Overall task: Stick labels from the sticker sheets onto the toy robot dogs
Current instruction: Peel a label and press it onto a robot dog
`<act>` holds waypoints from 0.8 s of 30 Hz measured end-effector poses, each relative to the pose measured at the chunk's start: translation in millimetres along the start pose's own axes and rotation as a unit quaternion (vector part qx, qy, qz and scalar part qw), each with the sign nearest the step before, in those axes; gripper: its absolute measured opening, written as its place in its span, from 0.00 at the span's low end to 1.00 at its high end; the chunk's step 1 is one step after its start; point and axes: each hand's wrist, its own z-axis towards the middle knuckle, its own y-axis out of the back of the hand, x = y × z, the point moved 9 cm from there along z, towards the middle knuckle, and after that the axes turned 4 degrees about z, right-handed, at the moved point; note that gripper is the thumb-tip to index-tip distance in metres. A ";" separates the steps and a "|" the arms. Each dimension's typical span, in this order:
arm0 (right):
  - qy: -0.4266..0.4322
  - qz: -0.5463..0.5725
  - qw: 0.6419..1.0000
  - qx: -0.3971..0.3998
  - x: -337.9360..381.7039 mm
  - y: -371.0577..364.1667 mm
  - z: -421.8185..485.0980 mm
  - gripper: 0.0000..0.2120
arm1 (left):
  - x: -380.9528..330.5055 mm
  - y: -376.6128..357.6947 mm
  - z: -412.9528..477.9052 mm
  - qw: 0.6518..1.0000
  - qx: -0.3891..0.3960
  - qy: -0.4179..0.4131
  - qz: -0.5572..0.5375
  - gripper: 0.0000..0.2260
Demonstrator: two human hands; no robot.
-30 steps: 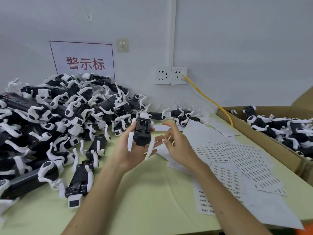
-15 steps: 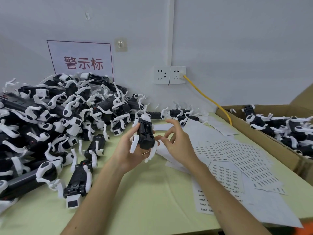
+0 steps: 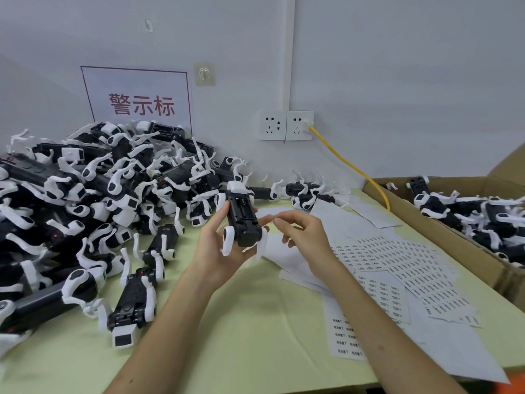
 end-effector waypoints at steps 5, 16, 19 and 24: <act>0.011 0.013 1.000 -0.002 3.5 0.8 -1.1 0.04 | 2.0 1.1 1.0 1.000 0.001 0.002 0.009 0.21; 0.012 0.011 0.996 -0.090 4.0 20.7 0.2 0.05 | -6.3 12.9 3.7 0.994 -0.073 -0.079 -0.029 0.10; -0.024 0.066 0.994 -0.081 0.5 22.2 1.1 0.02 | -7.8 25.9 6.0 0.989 -0.104 -0.092 -0.060 0.06; -0.129 0.266 0.954 0.050 -5.7 -10.4 -5.6 0.09 | -3.7 33.4 9.2 0.981 -0.134 -0.101 -0.092 0.11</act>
